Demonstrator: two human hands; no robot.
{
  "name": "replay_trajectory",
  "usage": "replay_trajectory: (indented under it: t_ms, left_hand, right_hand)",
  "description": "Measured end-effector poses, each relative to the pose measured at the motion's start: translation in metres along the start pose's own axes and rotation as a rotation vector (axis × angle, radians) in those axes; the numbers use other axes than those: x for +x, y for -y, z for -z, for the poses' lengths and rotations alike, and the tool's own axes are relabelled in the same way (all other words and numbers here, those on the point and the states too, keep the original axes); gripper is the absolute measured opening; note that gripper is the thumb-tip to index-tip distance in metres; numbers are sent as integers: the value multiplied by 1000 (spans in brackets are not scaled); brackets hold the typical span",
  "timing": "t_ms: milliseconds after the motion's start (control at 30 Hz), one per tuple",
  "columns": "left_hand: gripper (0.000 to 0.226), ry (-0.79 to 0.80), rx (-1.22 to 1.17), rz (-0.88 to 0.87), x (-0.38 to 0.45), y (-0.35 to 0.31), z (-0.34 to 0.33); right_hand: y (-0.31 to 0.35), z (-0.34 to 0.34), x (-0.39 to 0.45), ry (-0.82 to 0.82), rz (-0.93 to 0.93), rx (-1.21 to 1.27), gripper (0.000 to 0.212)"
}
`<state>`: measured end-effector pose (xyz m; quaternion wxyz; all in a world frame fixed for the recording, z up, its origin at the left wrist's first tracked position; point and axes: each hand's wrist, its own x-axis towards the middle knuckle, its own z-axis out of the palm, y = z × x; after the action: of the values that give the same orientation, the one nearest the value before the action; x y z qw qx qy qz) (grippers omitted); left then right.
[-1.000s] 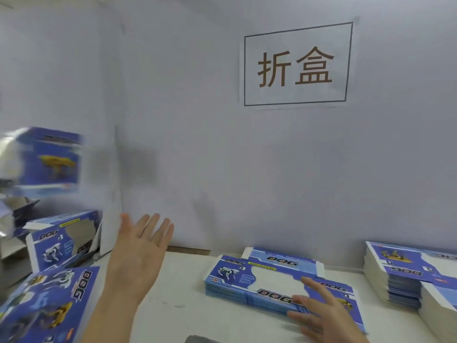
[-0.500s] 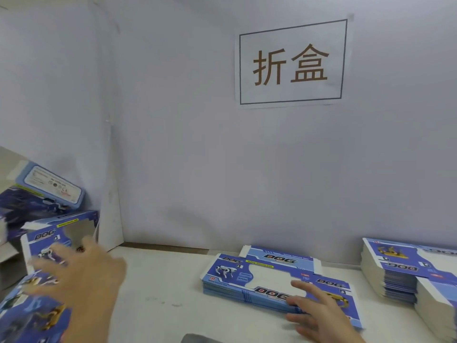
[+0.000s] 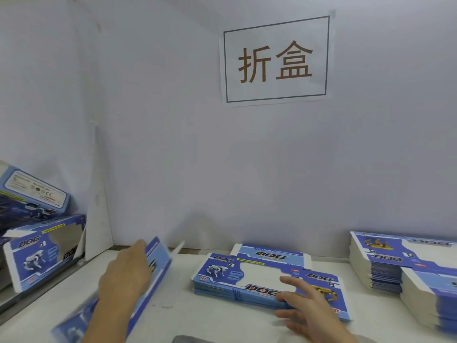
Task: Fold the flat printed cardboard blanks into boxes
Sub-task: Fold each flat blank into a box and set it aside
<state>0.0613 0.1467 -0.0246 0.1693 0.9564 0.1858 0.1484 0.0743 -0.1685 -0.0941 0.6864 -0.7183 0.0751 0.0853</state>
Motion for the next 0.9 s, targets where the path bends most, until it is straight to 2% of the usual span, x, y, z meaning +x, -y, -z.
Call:
replay_trajectory:
  t_ms: [100, 167, 200, 267, 333, 367, 467, 533, 600, 700, 733, 800, 867, 900]
  left_hand:
    - [46, -61, -245, -131, -13, -29, 15]
    - [51, -16, -398, -267, -31, -60, 24]
    - [52, 6, -484, -306, -37, -71, 26]
    - [52, 47, -636, -386, -45, -89, 24]
    - [49, 124, -783, -464, -57, -103, 23]
    - [46, 174, -874, -496, -62, -109, 22]
    - [28, 266, -1045, -586, -70, -119, 13]
    - [26, 228, -1062, -629, -70, -121, 6]
    - [40, 215, -1000, -655, -69, -121, -3]
    - [75, 433, -882, -703, -71, -119, -18]
    - [81, 434, -816, -721, -72, -118, -21]
    - [72, 322, -854, -740, -70, -115, -21]
    - [57, 337, -1025, -739, -68, -107, -8]
    - [53, 376, -1103, -715, -62, -100, -5]
  right_hand:
    - [1, -1, 3, 4, 23, -5, 24]
    - [2, -3, 2, 51, 43, 58, 23]
    - [3, -4, 0, 94, 42, 113, 27]
    - [6, -9, 0, 163, 11, 239, 50]
    - [5, -12, 1, 194, -43, 378, 70]
    - [4, -11, 3, 225, -66, 487, 74]
    - [6, 1, -3, 355, -1, 823, 70]
    - [11, 9, -9, 332, 102, 903, 65]
    - [20, 11, -11, 275, 187, 916, 62]
    - [28, 11, -11, 184, 230, 920, 58]
    - [27, 13, -10, 159, 245, 922, 57]
    - [23, 20, -11, 160, 276, 1019, 58]
    - [15, 31, -12, 96, 208, 1250, 64]
    - [8, 38, -9, 114, 133, 1400, 63]
